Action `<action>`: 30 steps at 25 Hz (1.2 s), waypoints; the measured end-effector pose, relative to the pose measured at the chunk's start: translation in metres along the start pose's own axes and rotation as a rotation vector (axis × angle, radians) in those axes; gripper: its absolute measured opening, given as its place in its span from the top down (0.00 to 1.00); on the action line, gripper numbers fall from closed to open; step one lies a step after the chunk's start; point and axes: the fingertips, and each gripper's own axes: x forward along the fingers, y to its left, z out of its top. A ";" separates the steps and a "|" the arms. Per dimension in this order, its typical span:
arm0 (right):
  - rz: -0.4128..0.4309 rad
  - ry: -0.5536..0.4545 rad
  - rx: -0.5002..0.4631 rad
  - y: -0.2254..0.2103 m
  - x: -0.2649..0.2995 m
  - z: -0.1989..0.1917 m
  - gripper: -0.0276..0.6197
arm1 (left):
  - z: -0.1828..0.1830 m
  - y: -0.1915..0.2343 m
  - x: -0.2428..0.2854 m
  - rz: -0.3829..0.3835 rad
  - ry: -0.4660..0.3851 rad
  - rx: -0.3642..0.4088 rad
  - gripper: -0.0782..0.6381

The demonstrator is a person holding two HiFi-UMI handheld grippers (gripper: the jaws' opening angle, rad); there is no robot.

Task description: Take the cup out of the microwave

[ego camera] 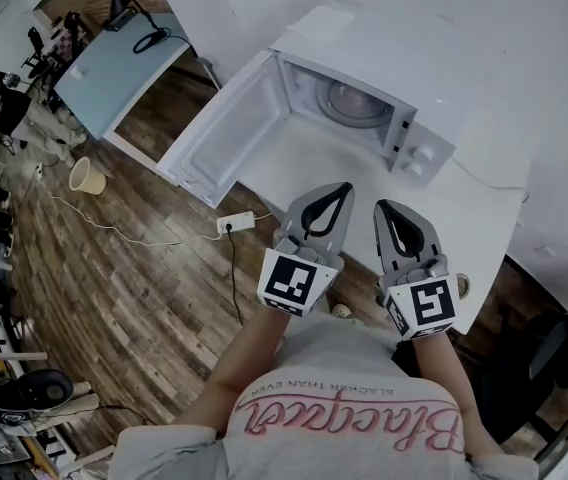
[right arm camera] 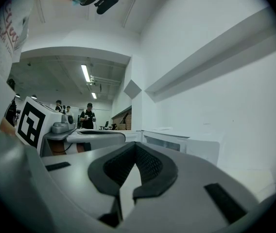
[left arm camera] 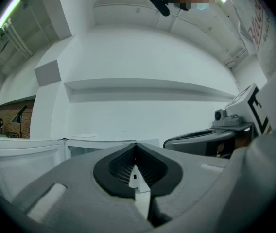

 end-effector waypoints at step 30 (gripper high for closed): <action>-0.206 0.104 0.037 -0.052 0.146 -0.027 0.94 | -0.063 0.134 0.116 -0.214 0.112 -0.058 0.75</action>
